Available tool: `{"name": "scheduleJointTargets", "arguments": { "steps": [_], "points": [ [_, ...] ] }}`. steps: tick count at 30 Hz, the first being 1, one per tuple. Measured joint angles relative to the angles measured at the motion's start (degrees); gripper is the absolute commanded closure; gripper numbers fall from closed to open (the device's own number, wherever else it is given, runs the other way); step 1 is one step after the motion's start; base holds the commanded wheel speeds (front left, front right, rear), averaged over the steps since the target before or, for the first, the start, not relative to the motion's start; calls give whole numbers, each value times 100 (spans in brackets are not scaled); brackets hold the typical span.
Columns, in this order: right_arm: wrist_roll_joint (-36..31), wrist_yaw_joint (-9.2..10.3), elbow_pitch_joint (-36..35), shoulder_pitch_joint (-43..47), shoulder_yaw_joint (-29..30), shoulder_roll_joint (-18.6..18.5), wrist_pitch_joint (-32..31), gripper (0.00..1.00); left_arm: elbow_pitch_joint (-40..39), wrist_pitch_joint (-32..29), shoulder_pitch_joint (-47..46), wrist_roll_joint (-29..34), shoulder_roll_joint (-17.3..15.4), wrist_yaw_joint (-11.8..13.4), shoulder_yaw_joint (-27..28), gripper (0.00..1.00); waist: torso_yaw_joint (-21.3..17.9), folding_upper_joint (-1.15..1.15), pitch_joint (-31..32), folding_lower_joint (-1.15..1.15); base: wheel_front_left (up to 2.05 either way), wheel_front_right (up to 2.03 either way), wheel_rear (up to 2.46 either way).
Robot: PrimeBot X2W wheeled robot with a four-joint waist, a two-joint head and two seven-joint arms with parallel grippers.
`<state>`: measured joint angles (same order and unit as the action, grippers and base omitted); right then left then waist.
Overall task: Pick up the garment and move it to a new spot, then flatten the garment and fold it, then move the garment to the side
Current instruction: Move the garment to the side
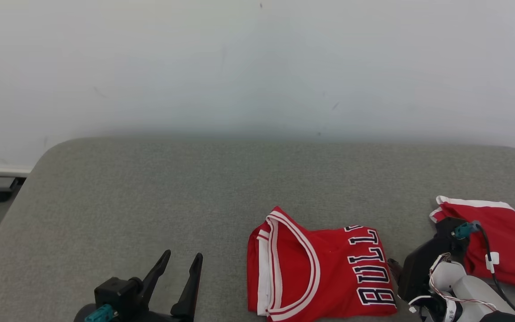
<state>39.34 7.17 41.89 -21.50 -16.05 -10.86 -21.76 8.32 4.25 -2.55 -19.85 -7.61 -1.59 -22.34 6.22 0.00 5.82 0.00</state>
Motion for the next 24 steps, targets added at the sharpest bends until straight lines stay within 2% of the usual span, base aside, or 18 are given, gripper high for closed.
{"name": "scheduleJointTargets", "arguments": {
  "steps": [11, 24],
  "points": [
    [7, 0, 148, -24, 35, 144, -305, 0, 33, -1, -155, 25, -46, 107, 156, 0, 396, 0, -259, 0, 0, 0, 0],
    [169, 0, 421, -162, 532, 51, -354, 2, 70, -18, -152, 24, -40, 107, 131, 0, 608, 0, -365, 0, 0, 0, 0]
  ]
}}
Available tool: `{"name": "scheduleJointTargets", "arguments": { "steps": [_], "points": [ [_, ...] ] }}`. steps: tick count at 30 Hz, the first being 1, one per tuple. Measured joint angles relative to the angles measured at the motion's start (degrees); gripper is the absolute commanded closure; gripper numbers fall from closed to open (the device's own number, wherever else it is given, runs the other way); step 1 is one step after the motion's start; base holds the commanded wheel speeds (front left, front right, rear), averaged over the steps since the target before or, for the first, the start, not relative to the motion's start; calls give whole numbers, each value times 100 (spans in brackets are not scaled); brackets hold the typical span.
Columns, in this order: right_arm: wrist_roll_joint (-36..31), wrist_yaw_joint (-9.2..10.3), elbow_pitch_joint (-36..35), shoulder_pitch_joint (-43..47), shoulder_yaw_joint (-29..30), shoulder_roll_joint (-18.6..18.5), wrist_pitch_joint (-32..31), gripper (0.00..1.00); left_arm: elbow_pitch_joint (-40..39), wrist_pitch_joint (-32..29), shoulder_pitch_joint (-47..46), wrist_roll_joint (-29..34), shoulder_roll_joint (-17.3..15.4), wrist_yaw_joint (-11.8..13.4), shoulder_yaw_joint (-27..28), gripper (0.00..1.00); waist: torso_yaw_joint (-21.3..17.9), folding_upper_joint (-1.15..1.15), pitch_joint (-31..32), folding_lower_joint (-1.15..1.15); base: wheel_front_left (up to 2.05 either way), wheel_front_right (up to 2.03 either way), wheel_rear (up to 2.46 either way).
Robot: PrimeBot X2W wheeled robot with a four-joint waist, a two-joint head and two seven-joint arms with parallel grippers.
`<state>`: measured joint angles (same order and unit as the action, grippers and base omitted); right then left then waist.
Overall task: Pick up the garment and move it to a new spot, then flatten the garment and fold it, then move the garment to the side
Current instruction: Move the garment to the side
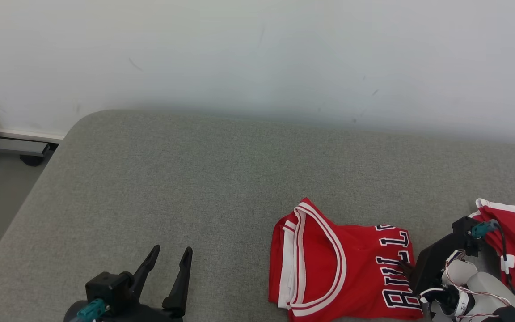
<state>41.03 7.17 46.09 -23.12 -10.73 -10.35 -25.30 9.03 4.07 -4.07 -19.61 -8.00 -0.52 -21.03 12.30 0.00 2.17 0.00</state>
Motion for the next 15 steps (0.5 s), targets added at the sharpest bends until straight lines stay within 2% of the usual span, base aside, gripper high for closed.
{"name": "scheduleJointTargets", "arguments": {
  "steps": [2, 4, 8, 10, 11, 15],
  "points": [
    [80, 0, 36, -1, 56, 34, -84, 37, 1, -1, 0, -1, 0, 0, -4, 0, 10, 0, -10, 0, 0, 0, 0],
    [258, 14, 56, -8, 188, 123, -154, 62, 3, -22, -1, 0, 1, -2, -22, 0, 26, 0, -20, 0, 0, 0, 0],
    [490, 14, 194, -77, 393, 170, -249, 76, 48, -51, -13, 0, 53, -25, -104, 0, 103, 0, -43, 0, 0, 0, 0],
    [490, 14, 227, -101, 426, 135, -297, 88, 71, -51, -23, 0, 60, -56, -133, 0, 149, 0, -51, 0, 0, 0, 0],
    [490, 14, 247, -101, 436, 123, -300, 100, 81, -51, -27, 0, 59, -56, -138, 0, 174, 0, -54, 0, 0, 0, 0],
    [444, 14, 291, -146, 311, 25, -425, 100, 100, -51, -24, -1, 54, -52, -115, 0, 249, 0, -56, 0, 0, 0, 0]
  ]
}}
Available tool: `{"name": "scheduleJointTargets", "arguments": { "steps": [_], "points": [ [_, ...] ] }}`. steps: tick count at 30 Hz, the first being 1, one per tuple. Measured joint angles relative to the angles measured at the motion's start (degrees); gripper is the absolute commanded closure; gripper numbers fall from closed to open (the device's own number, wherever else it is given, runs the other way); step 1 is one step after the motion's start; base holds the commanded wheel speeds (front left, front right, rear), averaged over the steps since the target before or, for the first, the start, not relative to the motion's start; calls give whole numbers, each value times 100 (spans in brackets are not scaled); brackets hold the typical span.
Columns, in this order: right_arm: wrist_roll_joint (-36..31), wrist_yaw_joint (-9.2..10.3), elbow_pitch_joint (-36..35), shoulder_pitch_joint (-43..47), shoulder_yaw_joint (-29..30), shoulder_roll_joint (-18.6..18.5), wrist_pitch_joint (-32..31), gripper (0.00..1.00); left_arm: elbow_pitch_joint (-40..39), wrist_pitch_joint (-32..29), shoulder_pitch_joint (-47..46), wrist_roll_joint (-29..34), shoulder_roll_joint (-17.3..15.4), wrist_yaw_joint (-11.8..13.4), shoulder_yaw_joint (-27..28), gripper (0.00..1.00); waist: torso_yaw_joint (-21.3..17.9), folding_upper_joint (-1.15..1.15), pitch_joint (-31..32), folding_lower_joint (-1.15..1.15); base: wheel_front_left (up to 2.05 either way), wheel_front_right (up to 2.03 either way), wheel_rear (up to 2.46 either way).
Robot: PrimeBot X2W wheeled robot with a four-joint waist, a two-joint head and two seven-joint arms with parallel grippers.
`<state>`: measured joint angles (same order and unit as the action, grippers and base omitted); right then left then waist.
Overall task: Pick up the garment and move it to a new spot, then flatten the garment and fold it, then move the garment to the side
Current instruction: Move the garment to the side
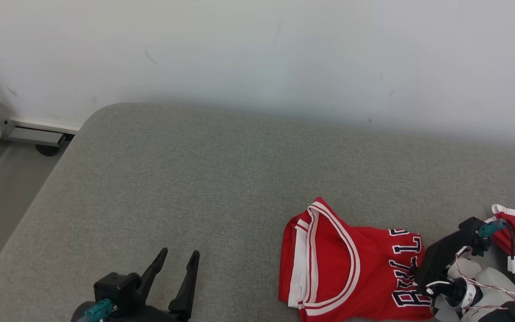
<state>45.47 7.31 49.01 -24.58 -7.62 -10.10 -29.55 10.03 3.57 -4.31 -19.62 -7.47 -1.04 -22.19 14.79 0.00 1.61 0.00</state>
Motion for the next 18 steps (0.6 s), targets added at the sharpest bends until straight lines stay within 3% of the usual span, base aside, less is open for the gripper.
{"name": "scheduleJointTargets", "arguments": {
  "steps": [4, 18],
  "points": [
    [-370, -24, -14, -190, -403, -75, -176, 100, 51, 8, 6, -10, -9, 9, 90, 0, -3, 0, 50, 0, 0, 0, 0],
    [-499, -156, -730, -536, -751, -154, -756, 100, 246, 135, 129, -104, 59, 9, 76, 0, -150, 0, 499, 0, 0, 0, 0]
  ]
}}
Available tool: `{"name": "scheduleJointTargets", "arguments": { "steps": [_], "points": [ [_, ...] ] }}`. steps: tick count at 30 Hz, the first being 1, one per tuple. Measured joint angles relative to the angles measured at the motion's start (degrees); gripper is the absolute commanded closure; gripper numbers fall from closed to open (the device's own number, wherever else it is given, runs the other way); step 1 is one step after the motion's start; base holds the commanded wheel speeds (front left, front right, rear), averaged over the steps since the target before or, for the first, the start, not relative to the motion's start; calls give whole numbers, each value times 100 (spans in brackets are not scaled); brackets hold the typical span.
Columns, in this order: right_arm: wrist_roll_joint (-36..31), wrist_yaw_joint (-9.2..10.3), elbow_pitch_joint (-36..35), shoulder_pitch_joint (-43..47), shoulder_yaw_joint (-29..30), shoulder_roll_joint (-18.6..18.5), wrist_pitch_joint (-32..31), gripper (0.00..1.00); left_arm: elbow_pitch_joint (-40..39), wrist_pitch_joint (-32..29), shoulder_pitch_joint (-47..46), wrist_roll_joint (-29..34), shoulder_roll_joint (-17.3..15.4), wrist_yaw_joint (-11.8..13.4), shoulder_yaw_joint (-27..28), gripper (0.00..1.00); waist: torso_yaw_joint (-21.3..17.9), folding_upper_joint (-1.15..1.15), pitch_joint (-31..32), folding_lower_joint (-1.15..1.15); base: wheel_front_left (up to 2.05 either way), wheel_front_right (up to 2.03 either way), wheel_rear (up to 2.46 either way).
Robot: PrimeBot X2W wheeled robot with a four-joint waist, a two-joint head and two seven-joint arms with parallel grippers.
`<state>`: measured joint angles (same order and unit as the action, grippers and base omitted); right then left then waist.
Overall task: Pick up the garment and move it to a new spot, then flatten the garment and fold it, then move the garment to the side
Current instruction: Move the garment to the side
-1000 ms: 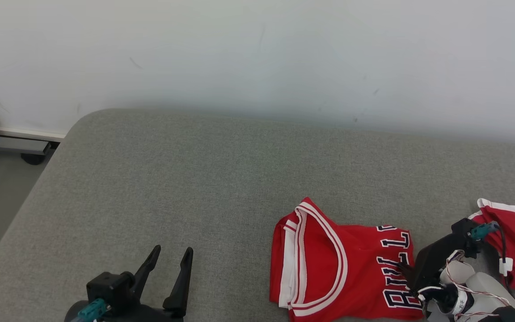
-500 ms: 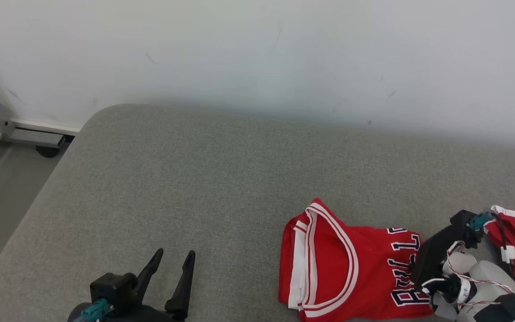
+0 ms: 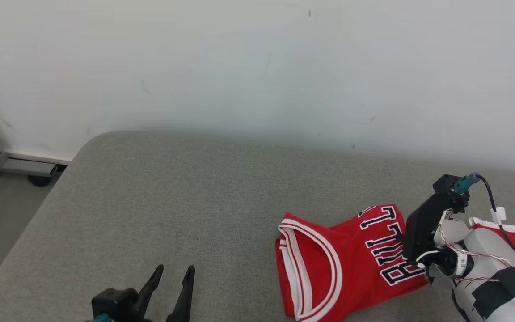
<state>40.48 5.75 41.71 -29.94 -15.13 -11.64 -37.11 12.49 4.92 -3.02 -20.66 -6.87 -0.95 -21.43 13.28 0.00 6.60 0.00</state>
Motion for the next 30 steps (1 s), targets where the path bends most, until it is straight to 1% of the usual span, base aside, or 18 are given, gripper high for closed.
{"name": "scheduleJointTargets", "arguments": {
  "steps": [7, 8, 11, 17, 24, 26, 30],
  "points": [
    [-147, 40, -397, -38, 38, -403, -335, 100, -1, 76, 293, -115, 1, 66, 35, 0, -204, 0, 207, -1, 0, 0, 0],
    [-148, 75, -445, -93, 74, -434, -381, 100, -1, 89, 320, -116, -2, 99, 45, 0, -241, 0, 228, -1, 0, 0, 0],
    [-188, 116, -549, -301, 214, -532, -467, 100, -25, 124, 409, -146, 0, 100, 52, 0, -350, 0, 275, -1, 0, 0, 0],
    [-302, 140, -554, -390, 623, -912, -535, 100, -54, 125, 396, -156, 68, 90, -40, 0, -475, 0, 276, -1, 0, 0, 0],
    [-660, 140, -253, -452, 1173, -927, -546, 100, -62, 124, 390, -156, 69, 83, -88, 0, -465, 0, 186, 0, 0, 0, 0],
    [-719, 140, -196, -478, 1255, -926, -539, 100, -59, 124, 379, -156, 68, 42, -91, 0, -446, 0, 159, 0, 0, 0, 0],
    [-944, 140, -188, -544, 1394, -936, -525, 100, -58, 122, 357, -155, 54, 36, -107, 0, -402, 0, 126, 0, 0, 0, 0]
  ]
}}
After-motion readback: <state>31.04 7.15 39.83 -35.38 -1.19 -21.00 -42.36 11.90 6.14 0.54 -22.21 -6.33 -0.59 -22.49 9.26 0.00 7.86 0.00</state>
